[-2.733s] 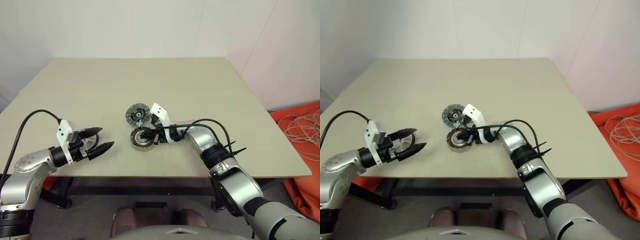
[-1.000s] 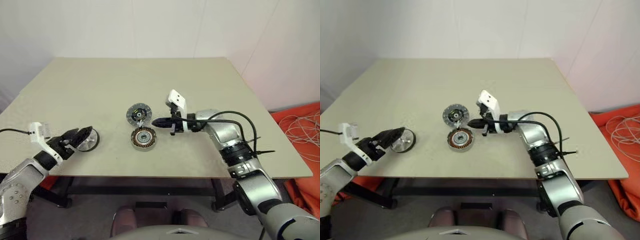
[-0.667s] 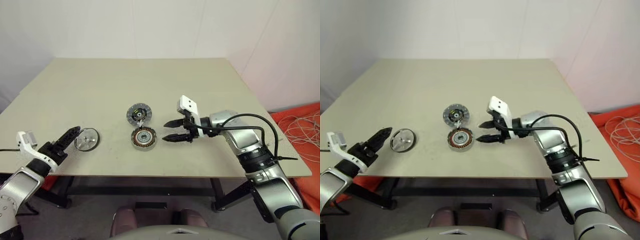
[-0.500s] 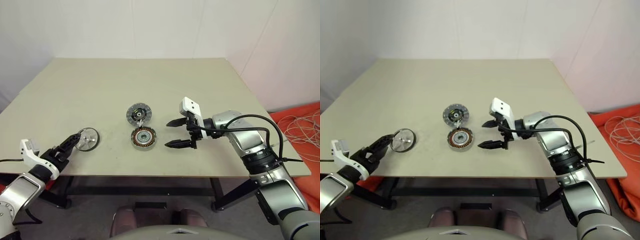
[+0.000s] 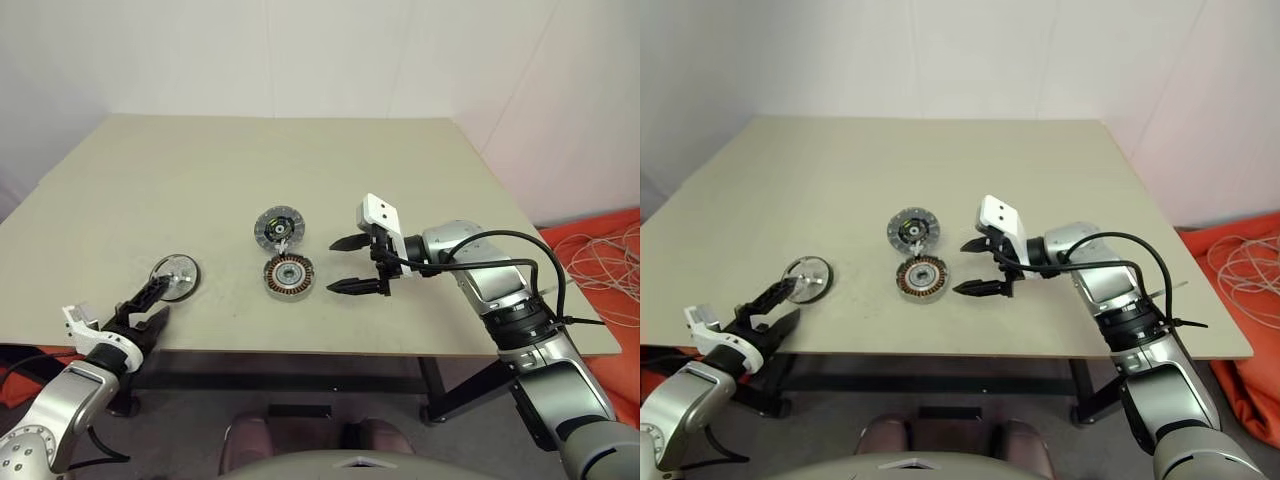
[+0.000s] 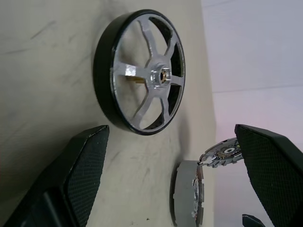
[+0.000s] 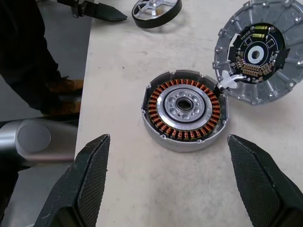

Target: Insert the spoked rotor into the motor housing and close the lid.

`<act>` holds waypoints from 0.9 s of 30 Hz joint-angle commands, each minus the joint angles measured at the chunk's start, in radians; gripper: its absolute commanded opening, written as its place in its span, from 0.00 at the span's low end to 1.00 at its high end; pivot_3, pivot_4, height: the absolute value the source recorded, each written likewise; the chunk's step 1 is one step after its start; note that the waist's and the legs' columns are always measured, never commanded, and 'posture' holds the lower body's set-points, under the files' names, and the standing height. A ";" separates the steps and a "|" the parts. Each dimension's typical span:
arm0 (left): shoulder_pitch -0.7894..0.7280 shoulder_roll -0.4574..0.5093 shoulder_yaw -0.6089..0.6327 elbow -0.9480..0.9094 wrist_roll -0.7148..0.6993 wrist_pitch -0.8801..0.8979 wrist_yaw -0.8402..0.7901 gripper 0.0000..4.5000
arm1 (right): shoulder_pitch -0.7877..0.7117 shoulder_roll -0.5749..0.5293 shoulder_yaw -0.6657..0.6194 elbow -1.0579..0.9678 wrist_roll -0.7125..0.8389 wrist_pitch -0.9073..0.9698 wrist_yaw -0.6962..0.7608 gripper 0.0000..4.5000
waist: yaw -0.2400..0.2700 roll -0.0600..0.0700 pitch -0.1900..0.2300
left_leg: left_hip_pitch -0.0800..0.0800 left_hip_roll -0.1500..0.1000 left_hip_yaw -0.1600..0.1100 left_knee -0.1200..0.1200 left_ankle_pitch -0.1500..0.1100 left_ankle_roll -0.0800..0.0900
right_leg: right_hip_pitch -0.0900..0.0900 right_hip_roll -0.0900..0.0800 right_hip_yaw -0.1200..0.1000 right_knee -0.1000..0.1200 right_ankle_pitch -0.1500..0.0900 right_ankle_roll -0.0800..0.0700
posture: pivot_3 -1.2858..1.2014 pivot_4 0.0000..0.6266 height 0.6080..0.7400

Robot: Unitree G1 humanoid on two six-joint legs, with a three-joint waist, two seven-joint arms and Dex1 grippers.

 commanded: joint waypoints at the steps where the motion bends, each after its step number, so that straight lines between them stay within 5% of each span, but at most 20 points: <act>1: -0.004 0.007 -0.015 -0.015 -0.030 -0.023 -0.018 1.00 | -0.013 -0.014 -0.006 -0.019 0.012 -0.012 0.006 0.99 | 0.000 0.000 0.000 | 0.000 0.000 0.000 0.000 0.000 0.000 | 0.000 0.000 0.000 0.000 0.000 0.000 | 0.52 0.00 1.00; 27: -0.172 -0.021 -0.091 0.058 0.033 -0.124 -0.026 1.00 | -0.013 -0.004 -0.002 -0.029 0.015 0.000 -0.012 0.99 | 0.000 -0.001 0.000 | 0.000 0.000 0.000 0.000 0.000 0.000 | 0.002 0.000 0.000 0.000 0.000 0.000 | 0.52 0.00 1.00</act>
